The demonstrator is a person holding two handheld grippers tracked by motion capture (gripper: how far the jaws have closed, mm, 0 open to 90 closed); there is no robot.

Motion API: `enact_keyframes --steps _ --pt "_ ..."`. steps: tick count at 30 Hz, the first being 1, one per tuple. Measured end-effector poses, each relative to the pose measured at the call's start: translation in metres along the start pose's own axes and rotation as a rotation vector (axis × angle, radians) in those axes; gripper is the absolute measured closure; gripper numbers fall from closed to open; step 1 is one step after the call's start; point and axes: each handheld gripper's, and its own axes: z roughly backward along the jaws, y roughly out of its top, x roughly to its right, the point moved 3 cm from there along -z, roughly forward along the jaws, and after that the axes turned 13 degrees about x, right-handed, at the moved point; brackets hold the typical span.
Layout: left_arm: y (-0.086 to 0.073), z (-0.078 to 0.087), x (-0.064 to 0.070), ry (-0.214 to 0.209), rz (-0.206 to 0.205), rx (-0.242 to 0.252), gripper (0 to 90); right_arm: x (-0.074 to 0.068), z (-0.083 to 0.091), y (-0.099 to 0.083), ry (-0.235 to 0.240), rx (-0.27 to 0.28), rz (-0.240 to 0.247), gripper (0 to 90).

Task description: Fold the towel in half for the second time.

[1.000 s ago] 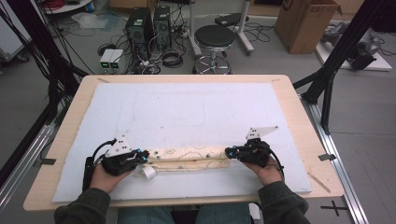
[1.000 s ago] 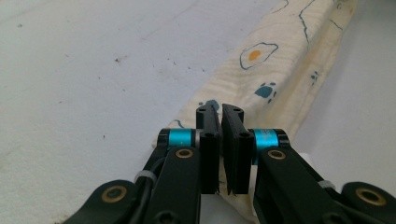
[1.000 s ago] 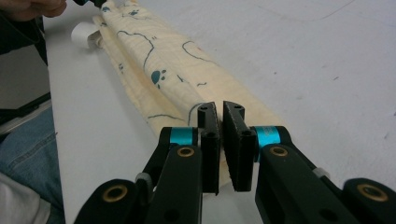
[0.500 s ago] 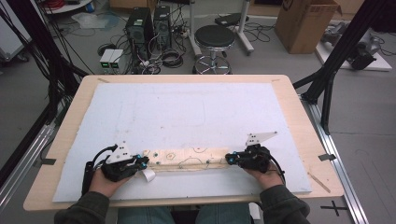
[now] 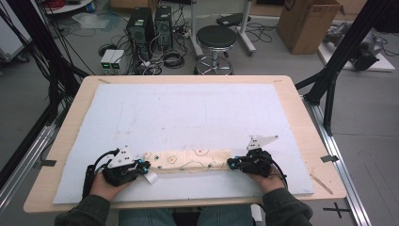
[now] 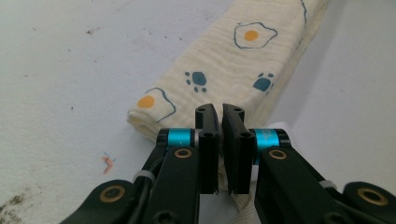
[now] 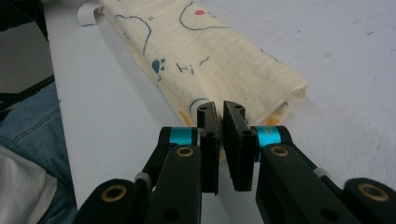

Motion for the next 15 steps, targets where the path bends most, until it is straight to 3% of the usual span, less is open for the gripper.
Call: enact_keyframes --steps 2,5,11,15 --pt "0.0 0.0 0.0 0.0 0.006 0.002 83.0 0.0 0.0 0.0 -0.002 0.002 0.004 83.0" --pt "0.001 0.001 0.0 -0.016 0.025 0.009 74.6 0.0 0.001 0.0 -0.007 0.007 -0.007 77.4" --pt "0.006 0.007 0.001 -0.042 0.051 0.036 58.8 -0.005 0.005 0.005 0.007 0.064 0.002 64.1" --pt "0.011 0.014 0.003 -0.045 0.059 0.072 54.1 -0.008 0.013 0.008 0.009 0.097 0.003 59.2"
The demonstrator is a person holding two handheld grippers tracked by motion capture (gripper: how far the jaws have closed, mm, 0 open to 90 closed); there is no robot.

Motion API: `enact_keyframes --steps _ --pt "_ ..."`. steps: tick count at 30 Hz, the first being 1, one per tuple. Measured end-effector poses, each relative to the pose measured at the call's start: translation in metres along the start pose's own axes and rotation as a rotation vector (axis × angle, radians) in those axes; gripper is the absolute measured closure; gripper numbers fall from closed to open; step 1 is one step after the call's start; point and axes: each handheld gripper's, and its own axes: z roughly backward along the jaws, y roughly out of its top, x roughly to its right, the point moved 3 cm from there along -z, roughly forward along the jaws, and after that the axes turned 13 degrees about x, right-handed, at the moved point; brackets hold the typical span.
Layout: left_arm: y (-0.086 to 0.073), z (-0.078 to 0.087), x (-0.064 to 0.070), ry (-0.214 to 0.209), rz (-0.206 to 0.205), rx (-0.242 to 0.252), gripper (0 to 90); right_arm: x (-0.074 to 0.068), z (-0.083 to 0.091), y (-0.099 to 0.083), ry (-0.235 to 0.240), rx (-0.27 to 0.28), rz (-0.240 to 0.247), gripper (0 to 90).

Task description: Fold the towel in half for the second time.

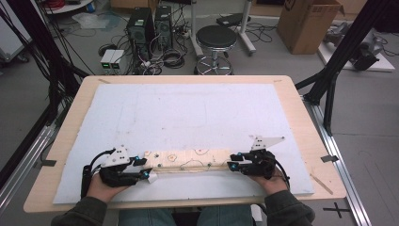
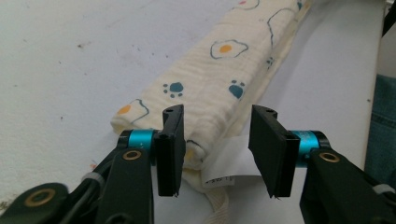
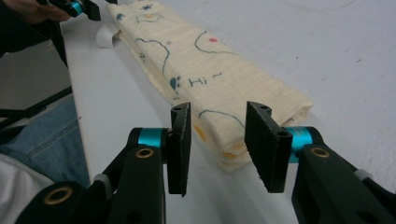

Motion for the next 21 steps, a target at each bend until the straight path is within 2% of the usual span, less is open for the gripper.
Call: enact_keyframes --steps 2,6,10,14,16,19,21 --pt "0.003 0.003 0.0 0.001 0.001 0.019 52.3 -0.003 0.003 0.002 0.01 0.006 -0.005 57.4" --pt "0.011 0.004 0.0 0.007 0.008 0.047 50.3 -0.008 0.005 0.01 0.012 0.01 0.026 56.4" --pt "0.018 -0.002 0.0 0.006 0.008 0.065 51.2 -0.009 0.002 0.017 0.018 0.012 0.043 57.2" --pt "0.024 -0.016 0.002 -0.003 -0.01 0.052 64.2 -0.008 -0.012 0.026 0.019 -0.009 0.056 64.5" --pt "0.026 -0.026 0.003 0.008 -0.02 0.035 73.2 -0.009 -0.022 0.03 0.042 -0.02 0.063 70.4" --pt "0.025 -0.04 0.004 0.005 -0.032 0.001 79.3 -0.01 -0.04 0.033 0.076 -0.05 0.072 78.4" --pt "0.024 -0.048 0.005 -0.001 -0.035 -0.021 82.1 -0.011 -0.051 0.034 0.096 -0.08 0.081 79.9"
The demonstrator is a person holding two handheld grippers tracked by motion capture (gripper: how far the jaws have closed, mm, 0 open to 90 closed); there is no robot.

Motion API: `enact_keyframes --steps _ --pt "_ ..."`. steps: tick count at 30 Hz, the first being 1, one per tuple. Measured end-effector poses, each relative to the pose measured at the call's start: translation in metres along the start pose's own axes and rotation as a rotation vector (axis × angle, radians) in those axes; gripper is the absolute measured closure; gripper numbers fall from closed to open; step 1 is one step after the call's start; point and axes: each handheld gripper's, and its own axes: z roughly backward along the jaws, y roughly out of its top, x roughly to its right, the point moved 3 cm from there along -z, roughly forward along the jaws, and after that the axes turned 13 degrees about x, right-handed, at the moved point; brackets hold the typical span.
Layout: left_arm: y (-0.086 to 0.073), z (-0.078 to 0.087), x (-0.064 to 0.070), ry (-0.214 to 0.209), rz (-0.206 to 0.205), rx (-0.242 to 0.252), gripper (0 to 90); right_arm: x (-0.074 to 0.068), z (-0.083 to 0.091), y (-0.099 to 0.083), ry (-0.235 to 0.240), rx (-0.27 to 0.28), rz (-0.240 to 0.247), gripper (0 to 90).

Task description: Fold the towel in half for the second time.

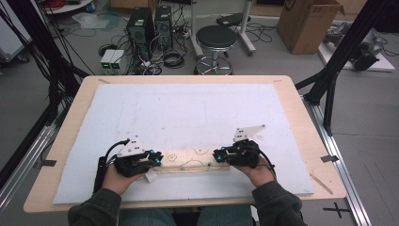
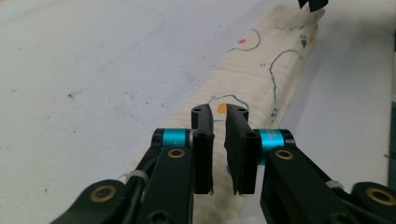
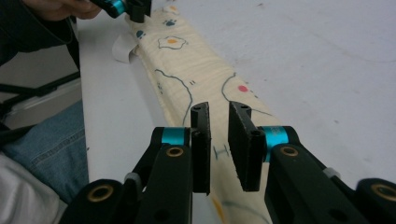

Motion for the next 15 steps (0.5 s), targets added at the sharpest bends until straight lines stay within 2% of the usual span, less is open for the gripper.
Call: enact_keyframes --steps 6,10,13,15 --pt "-0.007 -0.012 0.003 -0.014 -0.022 -0.07 83.9 0.0 -0.026 -0.005 0.022 -0.078 0.007 80.3" --pt "-0.015 -0.014 0.003 -0.01 -0.035 -0.117 83.9 -0.003 -0.032 -0.011 0.028 -0.121 0.021 80.8" --pt "-0.019 -0.012 0.0 -0.001 -0.024 -0.121 83.7 -0.005 -0.033 -0.016 0.028 -0.14 0.016 80.9" --pt "-0.021 -0.01 -0.001 0.006 -0.025 -0.125 83.5 -0.006 -0.033 -0.018 0.025 -0.159 0.029 81.0"
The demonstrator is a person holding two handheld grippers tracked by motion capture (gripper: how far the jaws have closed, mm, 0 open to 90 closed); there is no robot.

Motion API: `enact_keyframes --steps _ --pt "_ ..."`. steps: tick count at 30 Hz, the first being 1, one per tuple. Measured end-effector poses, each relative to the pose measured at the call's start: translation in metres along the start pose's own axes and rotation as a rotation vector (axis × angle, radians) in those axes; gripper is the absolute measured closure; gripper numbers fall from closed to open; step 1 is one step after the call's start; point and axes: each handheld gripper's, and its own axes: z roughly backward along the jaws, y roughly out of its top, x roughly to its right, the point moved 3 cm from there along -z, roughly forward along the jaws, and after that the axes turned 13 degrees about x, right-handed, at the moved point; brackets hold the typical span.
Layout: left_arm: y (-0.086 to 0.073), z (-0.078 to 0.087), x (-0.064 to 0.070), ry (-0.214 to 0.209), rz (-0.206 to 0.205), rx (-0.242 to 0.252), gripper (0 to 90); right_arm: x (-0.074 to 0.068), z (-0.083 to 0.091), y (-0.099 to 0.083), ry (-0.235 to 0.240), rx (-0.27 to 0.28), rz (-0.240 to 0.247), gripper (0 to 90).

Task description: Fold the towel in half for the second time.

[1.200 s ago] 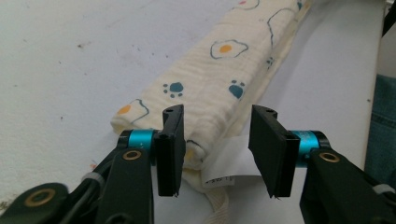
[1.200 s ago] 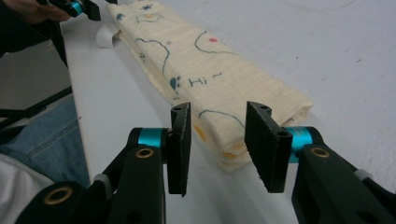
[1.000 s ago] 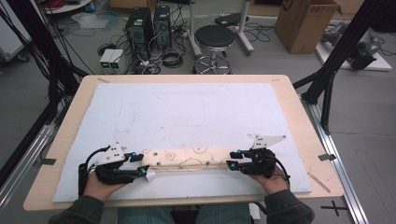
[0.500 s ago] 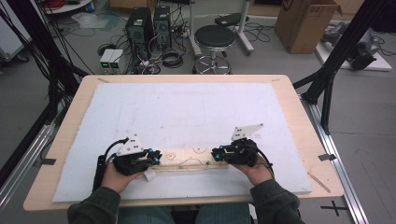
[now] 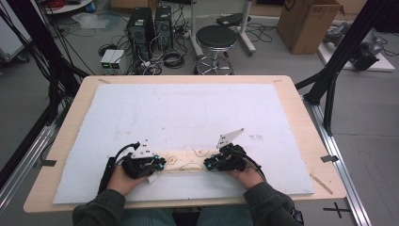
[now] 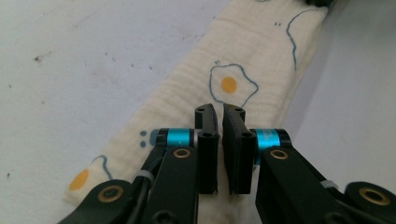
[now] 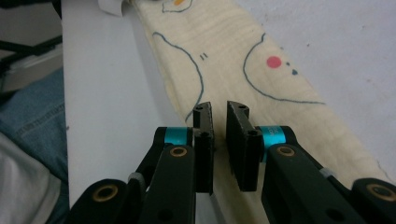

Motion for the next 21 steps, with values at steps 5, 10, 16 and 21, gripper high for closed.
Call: enact_keyframes --steps 5,10,16,21 --pt "-0.004 0.004 -0.001 0.01 -0.009 -0.008 82.9 -0.003 0.002 -0.005 -0.005 0.003 0.016 80.9" --pt "-0.007 0.007 -0.001 0.012 -0.002 -0.002 81.4 -0.005 0.007 -0.01 -0.013 0.013 0.019 80.7" --pt "-0.005 0.011 -0.001 0.011 -0.007 0.015 75.9 -0.006 0.008 -0.011 -0.013 0.024 0.027 78.0" --pt "0.007 0.021 -0.008 0.011 0.018 0.114 68.2 -0.006 0.016 0.004 -0.021 0.082 0.044 71.4"
